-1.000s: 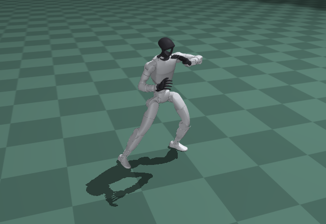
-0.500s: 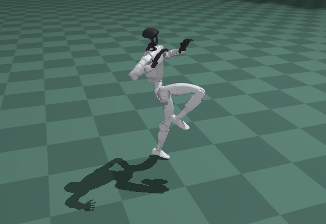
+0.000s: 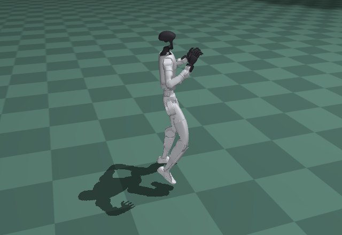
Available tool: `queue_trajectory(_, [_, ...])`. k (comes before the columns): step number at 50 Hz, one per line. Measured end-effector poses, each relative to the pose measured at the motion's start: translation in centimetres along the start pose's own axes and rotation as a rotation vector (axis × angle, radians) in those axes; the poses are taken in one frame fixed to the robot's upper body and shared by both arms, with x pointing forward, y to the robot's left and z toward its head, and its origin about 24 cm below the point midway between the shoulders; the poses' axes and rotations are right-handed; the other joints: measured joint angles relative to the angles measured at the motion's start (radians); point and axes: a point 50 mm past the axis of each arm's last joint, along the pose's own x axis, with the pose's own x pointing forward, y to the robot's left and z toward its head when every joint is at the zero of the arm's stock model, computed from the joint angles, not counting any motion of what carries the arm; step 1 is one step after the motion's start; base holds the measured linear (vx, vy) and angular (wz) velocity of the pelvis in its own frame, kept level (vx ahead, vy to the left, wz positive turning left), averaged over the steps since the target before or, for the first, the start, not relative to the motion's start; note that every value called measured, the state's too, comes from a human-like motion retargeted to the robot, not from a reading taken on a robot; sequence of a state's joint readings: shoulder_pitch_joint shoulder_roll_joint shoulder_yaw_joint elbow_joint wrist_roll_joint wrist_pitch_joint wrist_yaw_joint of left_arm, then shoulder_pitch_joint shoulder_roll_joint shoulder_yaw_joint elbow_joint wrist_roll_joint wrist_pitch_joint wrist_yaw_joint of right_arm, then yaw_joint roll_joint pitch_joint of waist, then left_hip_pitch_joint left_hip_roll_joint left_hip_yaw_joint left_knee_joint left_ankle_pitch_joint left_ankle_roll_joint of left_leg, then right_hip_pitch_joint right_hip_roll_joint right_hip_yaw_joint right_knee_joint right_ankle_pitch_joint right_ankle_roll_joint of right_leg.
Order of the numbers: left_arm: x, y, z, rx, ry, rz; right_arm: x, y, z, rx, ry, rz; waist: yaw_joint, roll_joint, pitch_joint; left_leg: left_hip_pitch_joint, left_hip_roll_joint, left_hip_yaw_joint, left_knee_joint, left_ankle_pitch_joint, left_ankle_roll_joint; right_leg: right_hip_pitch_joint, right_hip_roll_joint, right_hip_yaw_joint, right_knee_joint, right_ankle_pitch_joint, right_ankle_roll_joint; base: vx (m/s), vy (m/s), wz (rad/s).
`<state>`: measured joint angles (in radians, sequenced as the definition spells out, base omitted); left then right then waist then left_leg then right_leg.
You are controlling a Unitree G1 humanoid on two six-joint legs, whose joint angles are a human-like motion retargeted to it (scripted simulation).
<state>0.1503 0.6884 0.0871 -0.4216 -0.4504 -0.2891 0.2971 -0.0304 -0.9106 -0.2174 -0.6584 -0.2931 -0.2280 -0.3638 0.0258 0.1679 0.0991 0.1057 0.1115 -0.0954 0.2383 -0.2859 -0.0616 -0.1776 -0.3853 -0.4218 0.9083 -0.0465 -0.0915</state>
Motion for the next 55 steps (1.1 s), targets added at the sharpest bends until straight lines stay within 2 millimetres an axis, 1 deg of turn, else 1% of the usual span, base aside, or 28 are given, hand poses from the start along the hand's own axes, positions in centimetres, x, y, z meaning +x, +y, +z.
queue_trajectory(2, [-2.4,1.9,-2.4,-0.243,0.160,0.146,1.6,-0.1,0.2,-0.044,-0.063,-0.018,0.132,-0.049,-0.033,-0.086,-0.025,0.061,0.008,-0.011,0.044,0.054,0.046,0.003,-0.271,-0.088,-0.004,-0.15,-0.25,-1.80])
queue_trajectory(4, [-5.3,3.2,-4.8,-0.516,0.255,0.344,3.2,-0.2,0.6,-0.067,-0.120,-0.033,0.264,-0.110,-0.031,-0.143,-0.052,0.142,-0.016,0.000,0.065,0.080,0.071,0.018,-0.515,-0.163,0.037,-0.21,-0.26,-2.04])
queue_trajectory(7, [-9.1,3.6,-7.4,-0.950,0.222,0.697,5.4,-0.1,1.6,0.123,-0.174,-0.023,0.444,-0.166,0.060,-0.164,-0.071,0.277,-0.056,0.018,0.055,0.070,0.096,0.095,-0.743,-0.153,0.129,-0.21,-0.25,-2.18])
queue_trajectory(8, [-10.4,4.0,-8.0,-0.906,0.238,0.862,6.0,-0.5,1.5,0.023,-0.206,-0.049,0.492,-0.171,0.101,-0.157,-0.068,0.319,-0.066,0.021,0.046,0.057,0.106,0.134,-0.774,-0.133,0.158,-0.18,-0.24,-2.05])
queue_trajectory(10, [-10.2,1.9,-8.0,-1.227,0.122,0.771,6.9,-0.4,1.9,0.039,-0.252,0.014,0.562,-0.163,0.173,-0.136,-0.050,0.400,-0.087,0.026,0.018,0.034,0.138,0.211,-0.817,-0.097,0.196,-0.14,-0.23,-1.80])
queue_trajectory(12, [-11.0,2.9,-8.4,-0.903,0.253,0.827,7.5,-0.9,2.1,-0.112,-0.329,-0.005,0.559,-0.162,0.219,-0.127,-0.044,0.449,-0.101,0.027,0.008,0.023,0.154,0.251,-0.852,-0.082,0.222,-0.05,-0.20,-1.07])
queue_trajectory(13, [-9.3,1.9,-7.0,-1.057,0.150,0.716,7.3,-0.6,2.1,-0.098,-0.332,0.028,0.538,-0.161,0.229,-0.125,-0.042,0.462,-0.106,0.026,-0.001,0.024,0.159,0.259,-0.870,-0.079,0.229,0.01,-0.16,-0.49])
queue_trajectory(15, [-7.3,1.9,-5.1,-0.933,0.091,0.549,6.8,-0.5,1.7,-0.189,-0.340,0.053,0.459,-0.154,0.234,-0.123,-0.043,0.468,-0.110,0.025,-0.005,0.037,0.161,0.256,-0.901,-0.075,0.237,0.07,-0.11,-0.08])
queue_trajectory(17, [-4.8,1.5,-3.0,-0.937,-0.007,0.411,5.3,0.1,1.2,-0.118,-0.263,0.090,0.363,-0.137,0.226,-0.112,-0.042,0.472,-0.118,0.029,-0.007,0.048,0.164,0.254,-0.908,-0.079,0.230,0.12,-0.06,-0.10])
queue_trajectory(20, [-0.2,1.8,1.9,-0.578,-0.187,0.329,2.4,0.1,0.6,-0.007,-0.108,0.101,0.233,-0.118,0.212,-0.077,-0.034,0.515,-0.130,0.042,-0.026,0.044,0.178,0.292,-0.889,-0.094,0.213,0.15,-0.04,-0.72])
queue_trajectory(22, [3.5,0.5,5.8,-0.204,-0.340,0.068,0.7,0.5,0.6,0.077,-0.025,0.138,0.122,-0.107,0.191,-0.058,-0.023,0.544,-0.124,0.045,-0.059,0.041,0.192,0.323,-0.879,-0.103,0.203,0.14,-0.05,-0.89])
queue_trajectory(25, [10.8,-1.1,10.2,0.378,-0.519,-0.029,-1.2,0.9,0.9,0.206,0.080,0.140,-0.106,-0.106,0.160,-0.071,-0.013,0.526,-0.080,0.040,-0.088,0.041,0.194,0.323,-0.862,-0.124,0.201,0.10,-0.03,-0.09])
queue_trajectory(27, [18.5,-1.6,10.5,0.838,-0.479,0.028,-2.5,1.0,0.8,0.274,0.152,0.119,-0.270,-0.101,0.144,-0.118,-0.004,0.467,-0.024,0.027,-0.088,0.041,0.185,0.276,-0.843,-0.144,0.201,0.06,0.01,0.97])
queue_trajectory(29, [24.7,0.8,9.9,1.386,-0.277,0.148,-3.6,0.8,0.7,0.313,0.216,0.099,-0.411,-0.092,0.140,-0.172,0.007,0.406,0.030,0.012,-0.081,0.041,0.178,0.215,-0.824,-0.165,0.200,0.04,0.03,1.29])
queue_trajectory(30, [26.3,2.8,10.4,1.646,-0.117,0.200,-4.0,0.8,0.6,0.329,0.239,0.095,-0.474,-0.089,0.144,-0.194,0.013,0.380,0.050,0.005,-0.079,0.041,0.177,0.186,-0.814,-0.175,0.199,0.05,0.04,0.96])
queue_trajectory(32, [26.7,5.4,11.5,1.798,0.113,0.213,-4.2,0.9,0.9,0.346,0.244,0.112,-0.543,-0.095,0.161,-0.197,0.022,0.368,0.044,0.003,-0.084,0.038,0.183,0.166,-0.802,-0.184,0.197,0.06,0.03,0.24])
queue_trajectory(34, [27.1,4.3,14.1,1.782,-0.081,0.266,-4.3,1.0,1.2,0.348,0.239,0.097,-0.534,-0.112,0.177,-0.166,0.026,0.392,0.010,0.011,-0.091,0.030,0.194,0.191,-0.796,-0.182,0.194,0.09,0.01,-0.75])
queue_trajectory(37, [25.5,-1.0,16.2,1.479,-0.578,0.267,-4.0,1.9,2.0,0.348,0.221,0.066,-0.431,-0.147,0.184,-0.113,0.021,0.422,-0.014,0.030,-0.087,0.035,0.203,0.257,-0.804,-0.166,0.192,0.12,-0.01,-1.08])
queue_trajectory(39, [22.9,-5.1,14.8,1.170,-0.727,0.153,-3.2,2.4,2.5,0.322,0.169,0.056,-0.342,-0.168,0.171,-0.116,0.009,0.382,0.032,0.036,-0.067,0.059,0.192,0.271,-0.822,-0.158,0.194,0.15,-0.01,-0.34])
queue_trajectory(42, [17.1,-8.9,10.9,0.681,-0.709,-0.078,-0.6,2.4,2.7,0.274,0.043,0.020,-0.214,-0.188,0.127,-0.174,-0.016,0.240,0.158,0.026,-0.046,0.105,0.160,0.243,-0.833,-0.163,0.199,0.17,0.02,0.63])
queue_trajectory(43, [14.9,-9.4,9.6,0.549,-0.667,-0.147,0.7,2.1,2.5,0.229,-0.010,0.010,-0.168,-0.195,0.111,-0.195,-0.021,0.193,0.189,0.016,-0.052,0.105,0.147,0.231,-0.800,-0.176,0.223,0.18,0.04,0.97])
queue_trajectory(45, [11.0,-9.2,7.2,0.328,-0.567,-0.202,4.3,1.9,1.4,0.052,-0.095,-0.015,-0.068,-0.196,0.103,-0.228,-0.003,0.134,0.221,-0.007,-0.076,0.161,0.153,0.195,-0.838,-0.178,0.182,0.16,0.06,0.91])
queue_trajectory(47, [7.1,-8.6,4.3,0.067,-0.389,-0.198,9.4,2.9,-1.6,-0.153,-0.091,-0.050,0.057,-0.201,0.099,-0.227,0.043,0.145,0.155,-0.001,-0.098,0.149,0.154,0.186,-0.764,-0.202,0.204,0.11,0.10,0.50])
queue_trajectory(48, [5.3,-8.2,3.0,-0.061,-0.298,-0.176,12.3,3.7,-3.8,-0.280,-0.053,-0.045,0.119,-0.197,0.108,-0.225,0.067,0.155,0.110,0.021,-0.106,0.170,0.167,0.180,-0.791,-0.196,0.180,0.05,0.14,0.21])
queue_trajectory(50, [2.1,-7.6,0.4,-0.274,-0.113,-0.125,16.4,4.4,-9.8,-0.570,0.142,0.051,0.255,-0.197,0.122,-0.219,0.097,0.174,0.029,0.069,-0.103,0.156,0.178,0.185,-0.767,-0.202,0.170,-0.01,0.16,-0.03])
queue_trajectory(51, [0.8,-7.4,-0.8,-0.339,-0.026,-0.114,16.7,3.9,-13.2,-0.666,0.312,0.190,0.325,-0.203,0.133,-0.226,0.098,0.182,0.018,0.073,-0.083,0.135,0.175,0.192,-0.745,-0.208,0.172,-0.04,0.17,-0.11])
queue_trajectory(53, [-1.3,-5.9,-3.2,-0.350,0.128,0.056,15.3,-1.1,-18.8,-0.796,0.697,0.248,0.452,-0.229,0.168,-0.246,0.085,0.194,0.012,0.068,-0.035,0.090,0.155,0.200,-0.703,-0.223,0.182,-0.07,0.18,0.11])
queue_trajectory(55, [-3.0,-5.0,-4.4,-0.367,0.228,-0.070,13.4,-7.6,-20.7,-0.763,0.981,0.109,0.540,-0.251,0.211,-0.270,0.058,0.190,0.003,0.068,-0.012,0.060,0.128,0.189,-0.680,-0.235,0.192,-0.07,0.17,0.61])
